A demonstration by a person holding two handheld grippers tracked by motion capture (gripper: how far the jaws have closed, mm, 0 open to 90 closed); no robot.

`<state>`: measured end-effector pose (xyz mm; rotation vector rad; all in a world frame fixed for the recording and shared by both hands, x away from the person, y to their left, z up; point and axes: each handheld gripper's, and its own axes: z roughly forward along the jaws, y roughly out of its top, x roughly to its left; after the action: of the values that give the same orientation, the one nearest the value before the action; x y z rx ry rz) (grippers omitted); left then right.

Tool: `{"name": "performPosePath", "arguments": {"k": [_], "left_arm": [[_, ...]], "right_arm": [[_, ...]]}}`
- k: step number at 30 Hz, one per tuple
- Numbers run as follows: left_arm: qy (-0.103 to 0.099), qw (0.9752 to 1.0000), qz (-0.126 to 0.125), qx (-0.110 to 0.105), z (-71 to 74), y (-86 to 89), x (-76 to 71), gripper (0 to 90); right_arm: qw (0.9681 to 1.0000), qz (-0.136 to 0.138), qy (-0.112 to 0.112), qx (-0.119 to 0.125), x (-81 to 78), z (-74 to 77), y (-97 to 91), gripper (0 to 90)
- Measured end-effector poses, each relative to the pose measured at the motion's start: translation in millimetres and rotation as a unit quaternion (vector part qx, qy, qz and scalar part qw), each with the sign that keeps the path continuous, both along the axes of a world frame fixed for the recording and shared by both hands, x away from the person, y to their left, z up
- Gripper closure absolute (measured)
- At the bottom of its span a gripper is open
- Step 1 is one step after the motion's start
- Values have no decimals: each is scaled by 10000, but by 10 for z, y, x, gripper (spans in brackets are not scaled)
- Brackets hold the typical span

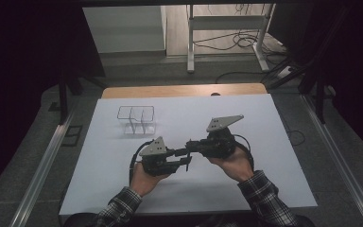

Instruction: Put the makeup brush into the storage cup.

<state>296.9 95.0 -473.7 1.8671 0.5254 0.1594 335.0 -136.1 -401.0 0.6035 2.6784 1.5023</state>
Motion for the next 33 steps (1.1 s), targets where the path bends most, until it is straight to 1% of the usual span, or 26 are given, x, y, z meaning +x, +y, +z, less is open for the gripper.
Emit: {"name": "performPosePath", "arguments": {"k": [9,18,22,26,33], "left_arm": [[51,10000,-53,31,-5,3,10,723],[67,9998,-151,54,4,-4,9,821],[75,9998,-153,54,6,-3,9,827],[36,9999,-138,49,8,3,5,835],[0,9999,-106,30,11,10,3,838]], "right_arm": [[9999,66,-19,-74,-16,-19,37,841],[9999,111,-25,-88,-30,-16,53,841],[9999,118,-20,-86,-30,-15,52,841],[9999,118,-17,-75,-28,-13,51,839],[10000,80,0,2,-23,-15,49,827]]}}
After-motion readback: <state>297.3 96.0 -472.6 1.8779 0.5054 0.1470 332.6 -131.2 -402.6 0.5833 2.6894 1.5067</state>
